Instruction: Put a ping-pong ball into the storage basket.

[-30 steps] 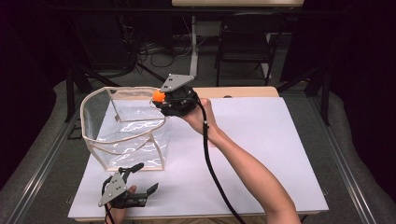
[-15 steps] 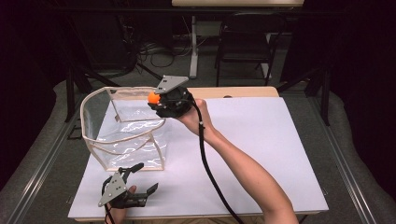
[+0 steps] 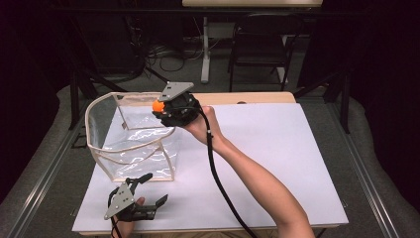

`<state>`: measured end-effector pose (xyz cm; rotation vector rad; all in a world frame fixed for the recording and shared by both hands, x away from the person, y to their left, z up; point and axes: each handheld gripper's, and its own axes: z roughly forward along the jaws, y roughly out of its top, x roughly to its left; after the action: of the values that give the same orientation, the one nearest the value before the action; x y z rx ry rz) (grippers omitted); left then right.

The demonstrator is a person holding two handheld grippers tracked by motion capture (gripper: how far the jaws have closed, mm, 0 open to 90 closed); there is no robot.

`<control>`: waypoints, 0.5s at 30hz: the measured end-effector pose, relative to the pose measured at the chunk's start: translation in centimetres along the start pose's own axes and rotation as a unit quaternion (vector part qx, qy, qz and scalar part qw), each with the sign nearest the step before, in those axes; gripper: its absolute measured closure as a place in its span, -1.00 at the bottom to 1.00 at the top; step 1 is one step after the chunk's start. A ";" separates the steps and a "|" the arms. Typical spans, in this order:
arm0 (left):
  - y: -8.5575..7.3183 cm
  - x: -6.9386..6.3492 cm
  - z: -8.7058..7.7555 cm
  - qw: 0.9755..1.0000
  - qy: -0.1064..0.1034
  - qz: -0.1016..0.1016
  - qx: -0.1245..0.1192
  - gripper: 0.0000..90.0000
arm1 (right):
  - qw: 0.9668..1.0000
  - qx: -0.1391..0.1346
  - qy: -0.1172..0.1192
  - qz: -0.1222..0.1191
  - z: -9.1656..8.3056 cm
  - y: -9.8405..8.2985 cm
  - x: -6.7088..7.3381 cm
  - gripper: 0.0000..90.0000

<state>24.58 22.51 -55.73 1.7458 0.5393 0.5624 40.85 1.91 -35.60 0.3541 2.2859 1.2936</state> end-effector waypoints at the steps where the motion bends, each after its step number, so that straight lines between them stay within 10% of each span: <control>1: 0.0 0.0 0.0 1.000 -0.001 0.000 0.000 -0.66 | 1.000 0.001 0.000 0.000 0.1 0.0 0.0 0.13; 15: 0.0 0.0 0.0 1.000 0.000 0.001 0.000 -0.66 | 1.000 0.013 0.013 -0.003 1.0 0.3 0.5 0.13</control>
<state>24.60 22.51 -55.72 1.7462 0.5370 0.5627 40.93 2.99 -35.89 0.3402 2.3262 1.2722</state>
